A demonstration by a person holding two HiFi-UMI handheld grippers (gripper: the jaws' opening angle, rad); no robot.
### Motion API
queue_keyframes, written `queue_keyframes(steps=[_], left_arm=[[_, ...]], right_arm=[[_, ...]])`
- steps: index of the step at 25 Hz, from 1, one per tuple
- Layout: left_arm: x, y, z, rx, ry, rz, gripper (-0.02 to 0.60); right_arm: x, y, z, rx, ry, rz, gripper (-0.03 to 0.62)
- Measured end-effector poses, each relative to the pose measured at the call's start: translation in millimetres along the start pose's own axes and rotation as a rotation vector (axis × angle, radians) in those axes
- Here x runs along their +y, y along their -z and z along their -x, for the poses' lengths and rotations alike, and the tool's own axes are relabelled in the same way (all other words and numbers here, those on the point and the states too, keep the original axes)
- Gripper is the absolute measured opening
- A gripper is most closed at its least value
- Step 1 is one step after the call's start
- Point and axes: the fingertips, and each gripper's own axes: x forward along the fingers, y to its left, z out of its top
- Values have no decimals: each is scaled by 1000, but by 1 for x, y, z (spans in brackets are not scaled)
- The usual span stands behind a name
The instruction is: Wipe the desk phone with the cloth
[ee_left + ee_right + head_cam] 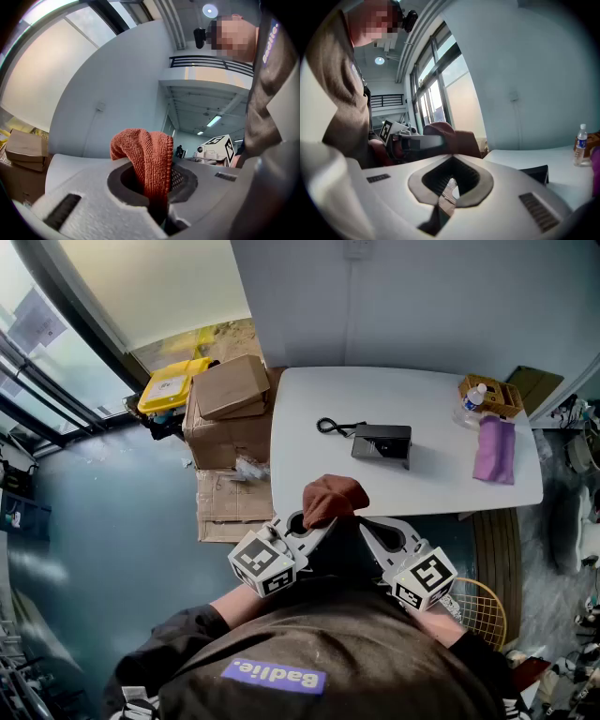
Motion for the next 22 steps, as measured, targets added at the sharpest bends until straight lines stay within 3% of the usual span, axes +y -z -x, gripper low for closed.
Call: queue_keyframes(steps=[11,22], left_arm=[[8,2,2,3,14,11,32],[30,1,-6,5,97,36,32]], right_arm=[[0,0,-8,-4,13,-25,26],[-7,4,-16,-16,144,-55,26]])
